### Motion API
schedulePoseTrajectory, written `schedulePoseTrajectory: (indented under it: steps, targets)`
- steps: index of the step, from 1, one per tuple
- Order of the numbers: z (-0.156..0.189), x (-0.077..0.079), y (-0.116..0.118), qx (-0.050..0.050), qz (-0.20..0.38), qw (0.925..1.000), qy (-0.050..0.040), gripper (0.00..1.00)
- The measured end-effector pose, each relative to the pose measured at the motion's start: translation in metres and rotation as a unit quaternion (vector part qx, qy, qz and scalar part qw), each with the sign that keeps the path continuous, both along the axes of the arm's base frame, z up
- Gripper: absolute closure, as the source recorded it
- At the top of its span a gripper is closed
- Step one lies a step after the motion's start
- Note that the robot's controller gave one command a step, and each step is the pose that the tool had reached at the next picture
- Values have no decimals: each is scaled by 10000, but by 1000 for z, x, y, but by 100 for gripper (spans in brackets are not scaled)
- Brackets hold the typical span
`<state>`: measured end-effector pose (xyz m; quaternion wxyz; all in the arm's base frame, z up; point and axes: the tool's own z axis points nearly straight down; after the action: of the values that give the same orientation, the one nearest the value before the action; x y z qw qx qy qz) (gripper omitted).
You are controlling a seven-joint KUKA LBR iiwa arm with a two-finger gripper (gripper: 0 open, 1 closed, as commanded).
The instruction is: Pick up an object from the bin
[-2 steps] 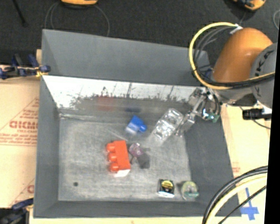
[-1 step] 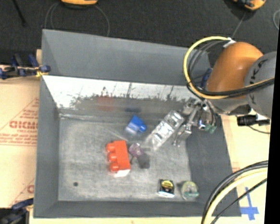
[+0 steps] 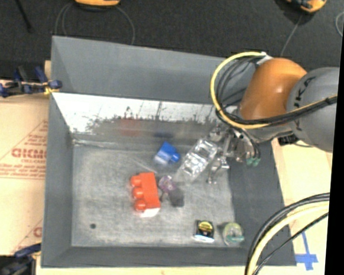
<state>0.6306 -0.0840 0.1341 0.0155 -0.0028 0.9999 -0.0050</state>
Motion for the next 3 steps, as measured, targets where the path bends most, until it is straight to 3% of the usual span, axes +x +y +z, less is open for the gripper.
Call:
schedulePoseTrajectory:
  steps: [1, 2, 3]
  targets:
    - [-38, 6, 17, 28, 401, 9991, 119, 0]
    - [-40, 6, 17, 28, 406, 9991, 121, 100]
    - [27, 5, 26, 49, 200, 9997, 115, 100]
